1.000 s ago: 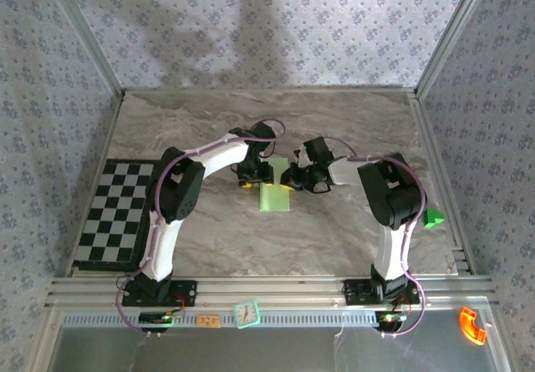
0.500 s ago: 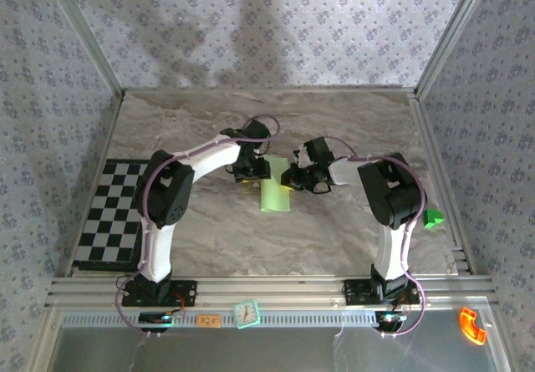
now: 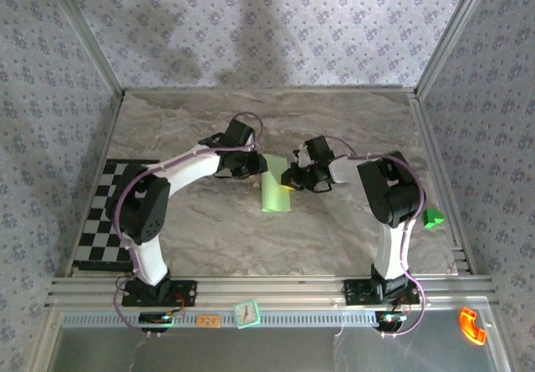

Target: Fold a paper plane with a square sheet of paper (pick it up from the middle)

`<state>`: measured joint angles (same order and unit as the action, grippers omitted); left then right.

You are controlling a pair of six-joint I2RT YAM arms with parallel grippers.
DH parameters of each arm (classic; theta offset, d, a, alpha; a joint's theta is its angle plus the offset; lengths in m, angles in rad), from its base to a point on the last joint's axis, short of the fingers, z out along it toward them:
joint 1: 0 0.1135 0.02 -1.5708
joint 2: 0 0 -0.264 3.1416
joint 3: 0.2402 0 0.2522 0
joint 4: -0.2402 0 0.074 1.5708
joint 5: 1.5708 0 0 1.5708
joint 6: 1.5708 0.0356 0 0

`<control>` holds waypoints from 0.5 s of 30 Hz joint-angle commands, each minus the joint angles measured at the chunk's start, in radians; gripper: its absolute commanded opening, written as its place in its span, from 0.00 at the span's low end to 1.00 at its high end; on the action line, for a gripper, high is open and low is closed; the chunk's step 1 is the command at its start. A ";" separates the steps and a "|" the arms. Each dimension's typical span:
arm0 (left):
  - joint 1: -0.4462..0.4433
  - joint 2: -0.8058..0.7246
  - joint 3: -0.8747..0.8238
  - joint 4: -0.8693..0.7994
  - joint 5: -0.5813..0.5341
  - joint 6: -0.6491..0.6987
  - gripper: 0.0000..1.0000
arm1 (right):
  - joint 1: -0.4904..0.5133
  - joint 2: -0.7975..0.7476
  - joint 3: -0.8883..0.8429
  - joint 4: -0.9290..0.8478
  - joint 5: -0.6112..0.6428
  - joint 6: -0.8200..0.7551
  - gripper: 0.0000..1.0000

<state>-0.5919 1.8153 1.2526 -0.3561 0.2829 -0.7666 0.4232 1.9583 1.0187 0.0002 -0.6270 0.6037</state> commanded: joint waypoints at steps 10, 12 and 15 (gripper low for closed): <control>-0.006 0.092 -0.034 0.192 0.180 -0.051 0.00 | 0.009 0.141 -0.059 -0.187 0.199 -0.078 0.08; -0.005 0.104 -0.032 0.192 0.180 -0.050 0.00 | 0.009 0.142 -0.060 -0.184 0.199 -0.076 0.08; -0.005 0.121 -0.027 0.195 0.186 -0.051 0.00 | 0.011 0.145 -0.060 -0.182 0.199 -0.075 0.08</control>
<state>-0.5919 1.9217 1.2236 -0.1917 0.4347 -0.8066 0.4232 1.9713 1.0306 -0.0200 -0.6331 0.5743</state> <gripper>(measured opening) 0.062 0.078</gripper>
